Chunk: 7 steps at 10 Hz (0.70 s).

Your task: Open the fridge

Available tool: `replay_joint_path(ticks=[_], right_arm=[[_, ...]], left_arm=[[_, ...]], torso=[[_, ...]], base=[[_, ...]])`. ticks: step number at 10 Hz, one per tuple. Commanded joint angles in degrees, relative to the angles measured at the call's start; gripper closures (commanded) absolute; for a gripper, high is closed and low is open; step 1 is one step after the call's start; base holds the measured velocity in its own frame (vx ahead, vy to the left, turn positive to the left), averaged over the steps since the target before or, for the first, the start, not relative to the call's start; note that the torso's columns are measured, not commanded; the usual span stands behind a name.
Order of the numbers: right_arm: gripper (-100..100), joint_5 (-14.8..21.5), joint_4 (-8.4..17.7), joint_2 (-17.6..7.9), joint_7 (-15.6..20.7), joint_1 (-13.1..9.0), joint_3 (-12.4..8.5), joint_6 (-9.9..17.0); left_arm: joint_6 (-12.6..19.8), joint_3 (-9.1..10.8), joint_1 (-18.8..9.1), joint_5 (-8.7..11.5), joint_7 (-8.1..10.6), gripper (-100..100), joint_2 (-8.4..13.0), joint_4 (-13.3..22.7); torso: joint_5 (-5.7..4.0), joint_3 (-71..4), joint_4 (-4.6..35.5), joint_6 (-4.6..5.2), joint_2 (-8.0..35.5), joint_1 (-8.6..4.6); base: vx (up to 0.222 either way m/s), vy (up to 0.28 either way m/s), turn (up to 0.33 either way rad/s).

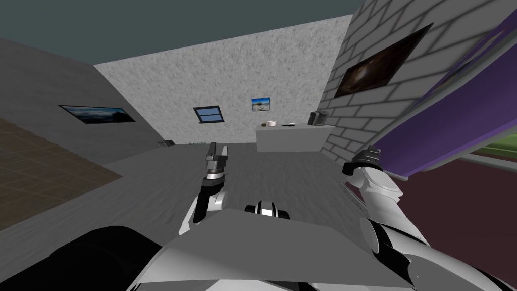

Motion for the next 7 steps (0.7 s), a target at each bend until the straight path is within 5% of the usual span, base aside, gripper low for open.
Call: replay_joint_path(ticks=[1,2,7], right_arm=[[-100,0.5,1.7,-0.9,-0.1,-1.1,-0.3,-0.8],[0,0.6,2.0,-1.0,-0.3,-1.2,-0.4,-1.0],[0,0.6,2.3,-0.8,-0.3,-1.0,-0.4,-1.0]], left_arm=[[0.0,0.0,0.0,0.0,0.0,0,0.0,0.0],[0.0,0.0,0.0,0.0,0.0,0,0.0,0.0],[0.0,0.0,0.0,0.0,0.0,0,0.0,0.0]], torso=[[0.1,0.0,0.1,0.05,0.1,0.11],[0.0,0.1,0.0,0.0,0.1,0.11],[-0.14,0.0,-0.1,-0.06,0.0,0.1]], base=[[-0.002,0.031,-0.007],[0.0,0.0,0.0],[0.0,0.0,0.0]])
